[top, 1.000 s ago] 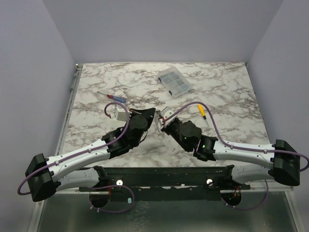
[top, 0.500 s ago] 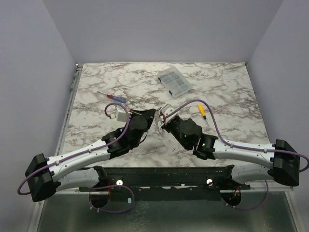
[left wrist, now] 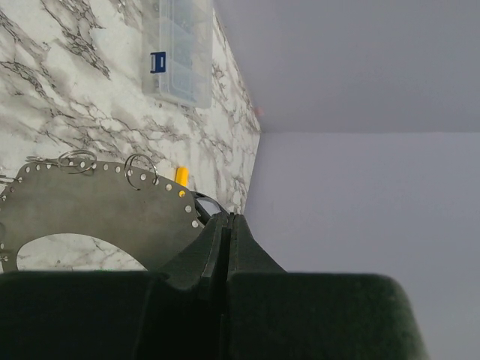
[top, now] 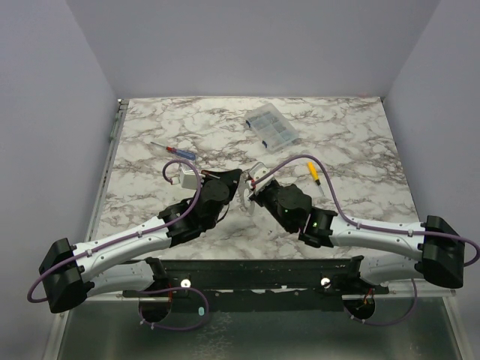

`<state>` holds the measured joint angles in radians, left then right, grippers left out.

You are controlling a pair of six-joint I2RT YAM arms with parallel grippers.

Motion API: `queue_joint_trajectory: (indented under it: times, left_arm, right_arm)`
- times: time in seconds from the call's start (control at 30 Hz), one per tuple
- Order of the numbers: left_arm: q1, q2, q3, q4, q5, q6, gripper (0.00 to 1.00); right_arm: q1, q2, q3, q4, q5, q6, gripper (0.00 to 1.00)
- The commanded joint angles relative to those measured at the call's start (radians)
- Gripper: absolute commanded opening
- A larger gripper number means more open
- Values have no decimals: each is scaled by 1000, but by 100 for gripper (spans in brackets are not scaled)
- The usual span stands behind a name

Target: Put the keys on the keyring

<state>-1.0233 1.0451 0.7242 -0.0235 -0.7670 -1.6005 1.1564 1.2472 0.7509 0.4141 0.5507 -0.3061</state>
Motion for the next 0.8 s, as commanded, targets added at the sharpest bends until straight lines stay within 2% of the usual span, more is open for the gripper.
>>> queue_joint_trajectory:
  times: [0.0, 0.77]
  left_arm:
    - [-4, -22, -10, 19, 6, -8, 0]
    - [-5, -27, -20, 20, 15, 11, 0]
  right_arm:
    - [-6, 16, 27, 8, -18, 5, 1]
    - [-7, 16, 45, 32, 21, -8, 1]
